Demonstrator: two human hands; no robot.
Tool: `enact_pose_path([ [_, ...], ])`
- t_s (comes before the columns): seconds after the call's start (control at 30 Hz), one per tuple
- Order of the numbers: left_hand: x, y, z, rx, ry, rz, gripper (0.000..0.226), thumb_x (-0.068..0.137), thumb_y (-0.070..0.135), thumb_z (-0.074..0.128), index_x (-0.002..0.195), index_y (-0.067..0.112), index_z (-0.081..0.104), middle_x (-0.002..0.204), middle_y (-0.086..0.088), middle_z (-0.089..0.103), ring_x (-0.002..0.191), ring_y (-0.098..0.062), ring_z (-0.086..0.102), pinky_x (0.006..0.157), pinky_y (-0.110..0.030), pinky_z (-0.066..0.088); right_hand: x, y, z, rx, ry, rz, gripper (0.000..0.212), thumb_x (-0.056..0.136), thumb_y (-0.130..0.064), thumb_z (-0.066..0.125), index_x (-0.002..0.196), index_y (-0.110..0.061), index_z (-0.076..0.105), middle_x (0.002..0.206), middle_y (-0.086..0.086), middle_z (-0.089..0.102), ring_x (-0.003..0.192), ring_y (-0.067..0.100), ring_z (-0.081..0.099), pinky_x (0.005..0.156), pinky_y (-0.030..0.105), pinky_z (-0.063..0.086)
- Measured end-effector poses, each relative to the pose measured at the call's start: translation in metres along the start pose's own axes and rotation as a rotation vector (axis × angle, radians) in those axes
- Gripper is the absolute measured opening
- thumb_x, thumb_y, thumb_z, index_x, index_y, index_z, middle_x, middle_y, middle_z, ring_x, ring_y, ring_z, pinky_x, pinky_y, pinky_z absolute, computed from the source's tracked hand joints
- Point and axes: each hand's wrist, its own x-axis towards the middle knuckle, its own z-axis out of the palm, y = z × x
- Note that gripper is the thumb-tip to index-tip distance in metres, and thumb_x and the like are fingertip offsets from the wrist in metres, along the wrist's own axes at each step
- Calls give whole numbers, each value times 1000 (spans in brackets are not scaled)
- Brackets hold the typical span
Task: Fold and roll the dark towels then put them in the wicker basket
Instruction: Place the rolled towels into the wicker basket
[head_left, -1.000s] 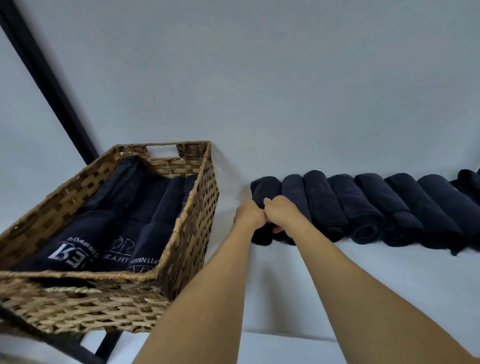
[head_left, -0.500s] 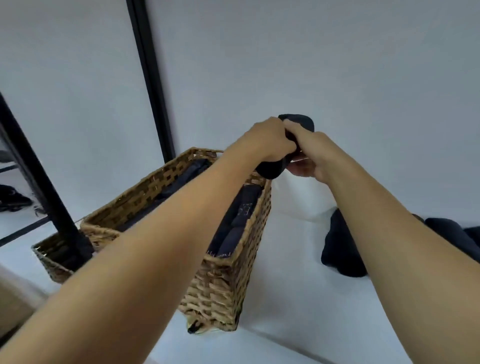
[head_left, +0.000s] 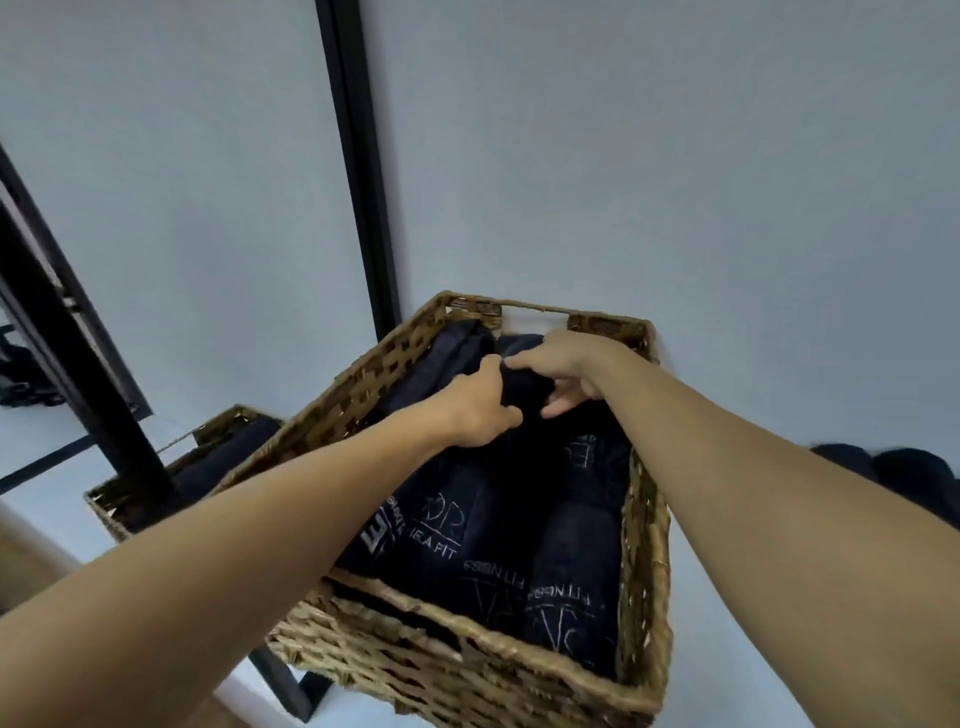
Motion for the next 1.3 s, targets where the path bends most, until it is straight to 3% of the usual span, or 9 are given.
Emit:
enact_pose_path([
  [0.13,10,-8,6,121,-64,-43,77,98,32,50,154,15,0,147,-32,27,118,-43,50,95,-41,45,22,-9,-6,-86,-93,59,60,93,-29,65,142,-8,37,141,26,40,107,35,63,88,44,57],
  [0.3,16,-17,5,444,-21,82,71,94,45,51,146,8,21,137,-27,41,123,-44,42,99,-46,40,45,-21,4,-293,-36,49,65,94,-36,62,145,-5,34,107,26,54,93,33,71,84,41,59],
  [0.4,16,-19,-1,763,68,171,83,86,66,51,141,5,36,133,-17,41,124,-35,37,102,-45,34,51,-20,14,-369,52,-17,68,93,-35,64,142,-6,28,118,25,50,87,35,71,73,42,61],
  [0.67,20,-17,-8,536,-74,73,69,87,55,60,136,8,45,134,-17,39,123,-37,43,102,-49,43,37,-12,15,-406,62,-75,54,97,-30,58,140,-3,40,140,19,47,87,33,72,79,41,60],
  [0.77,16,-2,-23,371,85,107,42,90,47,58,109,10,60,126,-19,52,115,-37,50,93,-42,46,10,-15,-4,-466,379,-264,39,95,-20,57,131,-6,51,126,14,59,90,31,70,85,39,57],
  [0.9,-4,76,-30,-226,265,156,11,92,17,53,96,15,63,106,-13,68,100,-32,66,87,-35,55,-49,21,-61,-252,686,-401,31,92,-15,54,123,-16,59,122,5,62,103,25,63,93,33,49],
  [1.07,-9,192,21,-477,5,120,24,95,9,46,118,4,52,114,-19,61,93,-33,68,84,-44,59,-108,127,-126,-283,700,-48,35,91,-9,52,126,-8,56,121,14,61,103,31,63,89,39,54],
  [1.17,-10,226,75,-455,-170,38,14,96,8,43,109,3,47,114,-22,56,96,-36,65,87,-47,57,-124,184,-136,-495,593,157,27,95,-12,50,120,-2,56,121,15,61,99,30,60,78,29,46],
  [1.3,-12,242,153,-334,-296,-3,21,96,7,43,113,-2,52,117,-24,58,99,-39,63,88,-46,55,-125,225,-121,-655,404,292,29,98,-21,49,119,-4,60,114,13,66,104,29,62,90,37,50],
])
